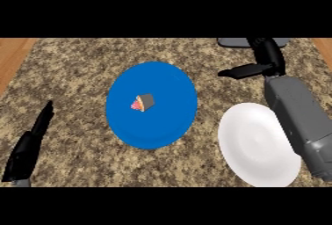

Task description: Pick the cupcake from the plate and place it in the plate

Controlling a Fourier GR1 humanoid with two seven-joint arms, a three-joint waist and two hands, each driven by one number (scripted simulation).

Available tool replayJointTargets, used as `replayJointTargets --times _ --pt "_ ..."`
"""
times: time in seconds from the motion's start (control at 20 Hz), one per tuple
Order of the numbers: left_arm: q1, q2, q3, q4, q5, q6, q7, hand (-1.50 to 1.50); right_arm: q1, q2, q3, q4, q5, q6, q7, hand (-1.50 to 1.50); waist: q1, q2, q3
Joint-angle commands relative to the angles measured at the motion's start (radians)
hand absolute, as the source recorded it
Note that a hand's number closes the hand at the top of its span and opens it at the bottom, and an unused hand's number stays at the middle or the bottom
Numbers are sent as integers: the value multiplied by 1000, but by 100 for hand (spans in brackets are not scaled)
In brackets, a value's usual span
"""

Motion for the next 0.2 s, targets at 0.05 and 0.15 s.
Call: replayJointTargets --times 0.05,0.15 --pt "-61 2 18 57 -8 6 -7 0 -45 -35 -56 151 15 82 -97 -150 2 1 0" --pt "27 -28 -26 -90 -22 7 45 0 -37 -70 -61 200 35 105 -160 -150 12 2 0"
